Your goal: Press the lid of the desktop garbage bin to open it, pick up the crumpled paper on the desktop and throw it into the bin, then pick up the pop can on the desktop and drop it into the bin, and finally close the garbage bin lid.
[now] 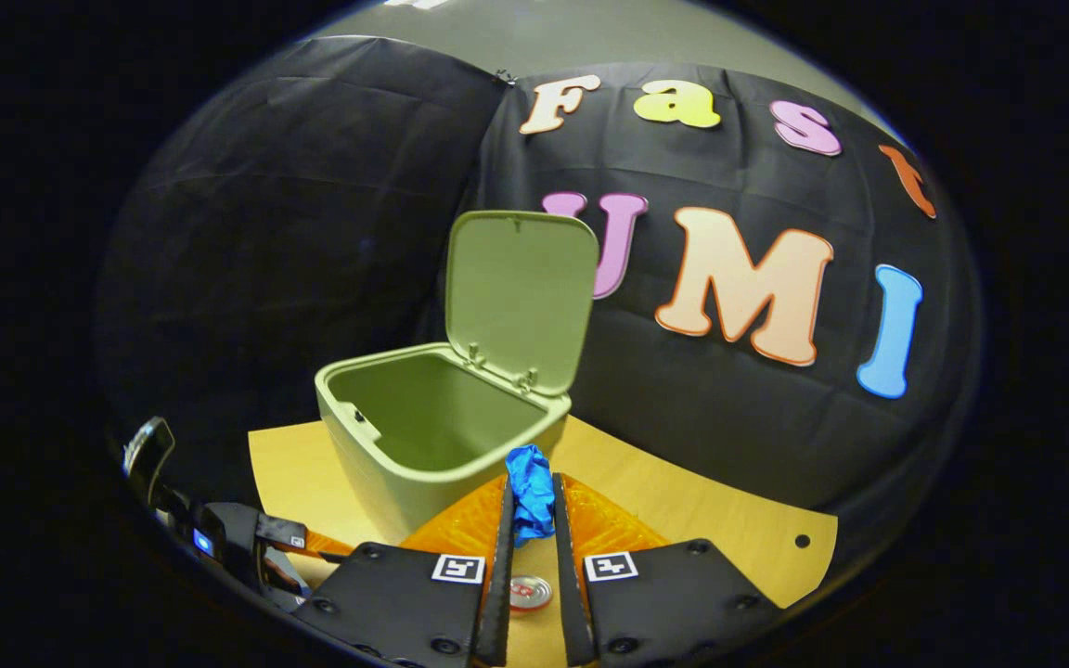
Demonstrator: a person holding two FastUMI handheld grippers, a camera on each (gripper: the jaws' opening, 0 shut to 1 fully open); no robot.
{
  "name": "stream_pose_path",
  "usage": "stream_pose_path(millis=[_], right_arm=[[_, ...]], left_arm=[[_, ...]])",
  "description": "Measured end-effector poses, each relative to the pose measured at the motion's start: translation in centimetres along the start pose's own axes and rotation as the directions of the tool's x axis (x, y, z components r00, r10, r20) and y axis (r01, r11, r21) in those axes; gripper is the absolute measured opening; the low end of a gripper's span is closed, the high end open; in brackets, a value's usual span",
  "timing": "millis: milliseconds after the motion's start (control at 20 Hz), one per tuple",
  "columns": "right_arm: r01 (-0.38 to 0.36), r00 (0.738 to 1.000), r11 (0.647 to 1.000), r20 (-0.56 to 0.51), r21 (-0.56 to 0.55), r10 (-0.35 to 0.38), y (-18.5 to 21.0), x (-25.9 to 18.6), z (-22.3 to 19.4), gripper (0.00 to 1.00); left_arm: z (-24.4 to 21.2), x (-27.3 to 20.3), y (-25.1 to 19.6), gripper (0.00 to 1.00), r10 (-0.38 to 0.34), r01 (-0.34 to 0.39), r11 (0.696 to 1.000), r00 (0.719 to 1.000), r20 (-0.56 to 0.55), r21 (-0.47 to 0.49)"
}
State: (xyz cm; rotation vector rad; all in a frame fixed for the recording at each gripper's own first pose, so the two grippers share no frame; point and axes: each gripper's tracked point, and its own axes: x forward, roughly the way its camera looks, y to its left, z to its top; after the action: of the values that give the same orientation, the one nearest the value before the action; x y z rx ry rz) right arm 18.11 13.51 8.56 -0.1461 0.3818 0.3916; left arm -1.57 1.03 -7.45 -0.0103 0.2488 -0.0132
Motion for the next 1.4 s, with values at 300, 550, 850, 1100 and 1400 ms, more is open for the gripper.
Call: stream_pose_path(millis=[300,550,850,1100,1400], right_arm=[[-0.091,0.995,0.995,0.032,-0.027,0.092,4.9,3.8,3.4,0.24],[-0.118,0.993,0.992,-0.001,-0.047,0.118,7.0,7.1,2.3,0.24],[-0.048,0.999,0.99,0.02,-0.133,0.051,6.3,8.1,2.1,0.98],[-0.025,0.993,0.997,0.113,-0.077,0.033,4.3,5.0,4.0,0.98],[0.125,0.982,0.99,0.15,-0.058,-0.115,-3.1,-1.9,1.4,0.98]], left_arm=[[0.0,-0.2,-0.1,0.97,0.003,-0.003,1.0,1.0,-0.004,-0.016],[0.2,-0.2,0.3,0.97,0.005,-0.005,1.0,1.0,0.002,-0.014],[-0.2,0.0,0.1,0.96,-0.011,0.011,1.0,1.0,-0.01,-0.023],[-1.0,0.4,-0.4,0.97,-0.03,0.029,0.999,0.999,-0.033,-0.036],[-0.8,1.8,-1.4,0.96,-0.045,0.045,0.999,0.998,-0.045,-0.004]])
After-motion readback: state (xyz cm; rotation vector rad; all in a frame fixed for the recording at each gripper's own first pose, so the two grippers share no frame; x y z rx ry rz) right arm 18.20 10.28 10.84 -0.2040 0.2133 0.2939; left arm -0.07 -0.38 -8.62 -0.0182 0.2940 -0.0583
